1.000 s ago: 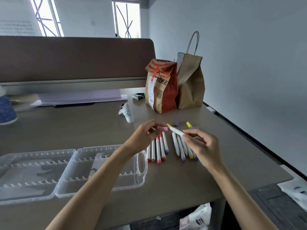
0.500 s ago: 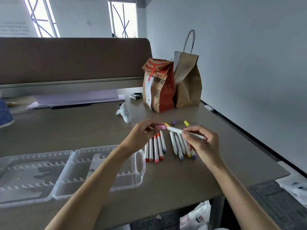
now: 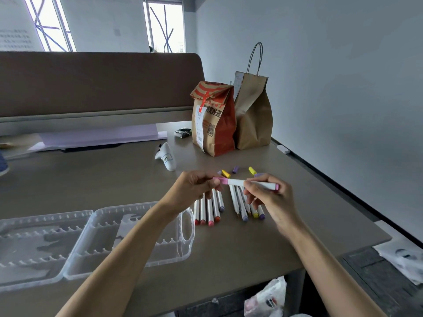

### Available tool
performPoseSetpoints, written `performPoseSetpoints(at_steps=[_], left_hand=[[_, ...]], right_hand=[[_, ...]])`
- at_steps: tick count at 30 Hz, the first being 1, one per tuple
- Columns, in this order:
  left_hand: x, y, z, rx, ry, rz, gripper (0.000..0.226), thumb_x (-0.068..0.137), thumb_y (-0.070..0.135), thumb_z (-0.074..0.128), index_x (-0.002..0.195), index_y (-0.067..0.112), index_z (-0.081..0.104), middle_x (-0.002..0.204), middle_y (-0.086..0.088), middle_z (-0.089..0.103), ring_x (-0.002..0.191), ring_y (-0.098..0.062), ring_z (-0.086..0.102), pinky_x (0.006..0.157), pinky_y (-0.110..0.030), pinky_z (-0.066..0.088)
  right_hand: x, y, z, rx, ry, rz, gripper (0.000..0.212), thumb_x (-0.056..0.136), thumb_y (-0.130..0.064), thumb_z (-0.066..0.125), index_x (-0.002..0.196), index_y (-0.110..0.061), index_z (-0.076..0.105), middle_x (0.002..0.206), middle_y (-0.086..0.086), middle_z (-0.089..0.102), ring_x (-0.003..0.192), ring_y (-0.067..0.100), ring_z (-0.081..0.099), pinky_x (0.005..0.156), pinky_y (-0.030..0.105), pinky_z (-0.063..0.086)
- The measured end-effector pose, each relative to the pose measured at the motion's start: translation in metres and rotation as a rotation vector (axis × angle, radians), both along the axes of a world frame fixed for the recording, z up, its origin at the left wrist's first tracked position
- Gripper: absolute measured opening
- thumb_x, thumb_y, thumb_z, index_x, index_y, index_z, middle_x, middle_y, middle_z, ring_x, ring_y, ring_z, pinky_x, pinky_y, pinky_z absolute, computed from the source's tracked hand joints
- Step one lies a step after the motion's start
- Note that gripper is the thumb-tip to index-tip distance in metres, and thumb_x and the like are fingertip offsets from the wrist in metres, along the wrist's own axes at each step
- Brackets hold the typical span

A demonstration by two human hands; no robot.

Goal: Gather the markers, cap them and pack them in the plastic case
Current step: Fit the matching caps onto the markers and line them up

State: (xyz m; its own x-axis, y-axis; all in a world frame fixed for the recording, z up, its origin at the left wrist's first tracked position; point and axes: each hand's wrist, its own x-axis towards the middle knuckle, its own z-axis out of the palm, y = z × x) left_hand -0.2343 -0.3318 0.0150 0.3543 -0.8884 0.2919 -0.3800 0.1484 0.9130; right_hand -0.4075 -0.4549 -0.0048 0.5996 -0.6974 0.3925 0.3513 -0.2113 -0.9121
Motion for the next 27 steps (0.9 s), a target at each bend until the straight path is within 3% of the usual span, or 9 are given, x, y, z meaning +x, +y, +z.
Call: performPoseSetpoints(at_steps=[6,9,11,16,18,23,27], left_hand=[[-0.001,-0.001,-0.002,0.022,-0.068,0.044,0.017,0.094,0.005,0.058,0.102,-0.003,0.070,0.073,-0.001,0.068,0.056,0.001,0.049,0.054,-0.009,0.038],[0.000,0.000,0.002,0.045,-0.069,0.036,0.013,0.095,0.006,0.057,0.100,0.007,0.069,0.070,0.008,0.066,0.058,0.000,0.052,0.053,-0.009,0.038],[0.002,-0.001,0.004,0.047,-0.074,0.048,0.014,0.095,0.010,0.057,0.098,0.018,0.068,0.069,0.004,0.065,0.063,-0.006,0.056,0.053,-0.016,0.040],[0.008,0.004,0.009,-0.058,0.197,0.048,0.015,0.096,0.012,0.054,0.107,0.007,0.062,0.085,-0.001,0.069,0.072,-0.017,0.062,0.054,-0.021,0.046],[0.012,0.005,0.011,-0.090,0.287,0.102,0.019,0.097,0.013,0.053,0.112,0.006,0.061,0.091,0.000,0.069,0.075,-0.015,0.060,0.054,-0.022,0.046],[0.023,0.003,0.005,-0.101,0.200,0.359,0.018,0.099,0.013,0.049,0.113,0.010,0.062,0.083,0.003,0.063,0.070,-0.011,0.050,0.050,-0.022,0.038],[0.029,-0.002,0.000,-0.057,0.089,0.453,0.018,0.099,0.012,0.049,0.110,0.012,0.063,0.077,0.005,0.061,0.065,-0.013,0.047,0.051,-0.024,0.037]], right_hand=[[0.004,0.004,-0.004,-0.042,0.012,0.053,0.015,0.088,-0.005,0.066,0.085,0.009,0.066,0.068,0.014,0.069,0.060,0.025,0.066,0.049,0.028,0.048],[0.007,0.007,-0.005,-0.105,0.027,0.048,0.011,0.090,-0.005,0.065,0.087,0.006,0.065,0.071,0.012,0.069,0.066,0.024,0.067,0.050,0.033,0.050],[0.008,0.007,-0.006,-0.152,0.046,0.004,0.008,0.091,-0.006,0.065,0.091,0.002,0.066,0.074,0.009,0.070,0.071,0.019,0.066,0.055,0.034,0.051],[0.008,0.005,-0.011,-0.189,0.129,0.020,0.015,0.092,-0.024,0.063,0.097,-0.011,0.069,0.078,0.001,0.068,0.073,0.013,0.063,0.061,0.040,0.051],[0.007,0.004,-0.012,-0.177,0.115,-0.003,0.010,0.095,-0.019,0.062,0.096,-0.012,0.069,0.078,0.000,0.069,0.072,0.011,0.063,0.063,0.036,0.051],[0.006,-0.001,-0.011,-0.221,0.077,-0.155,0.012,0.095,-0.013,0.061,0.095,-0.024,0.066,0.082,-0.013,0.071,0.082,0.002,0.066,0.071,0.012,0.047],[0.007,-0.001,-0.012,-0.225,0.105,-0.176,0.011,0.095,-0.013,0.062,0.097,-0.023,0.064,0.082,-0.007,0.069,0.081,0.001,0.065,0.072,0.010,0.046]])
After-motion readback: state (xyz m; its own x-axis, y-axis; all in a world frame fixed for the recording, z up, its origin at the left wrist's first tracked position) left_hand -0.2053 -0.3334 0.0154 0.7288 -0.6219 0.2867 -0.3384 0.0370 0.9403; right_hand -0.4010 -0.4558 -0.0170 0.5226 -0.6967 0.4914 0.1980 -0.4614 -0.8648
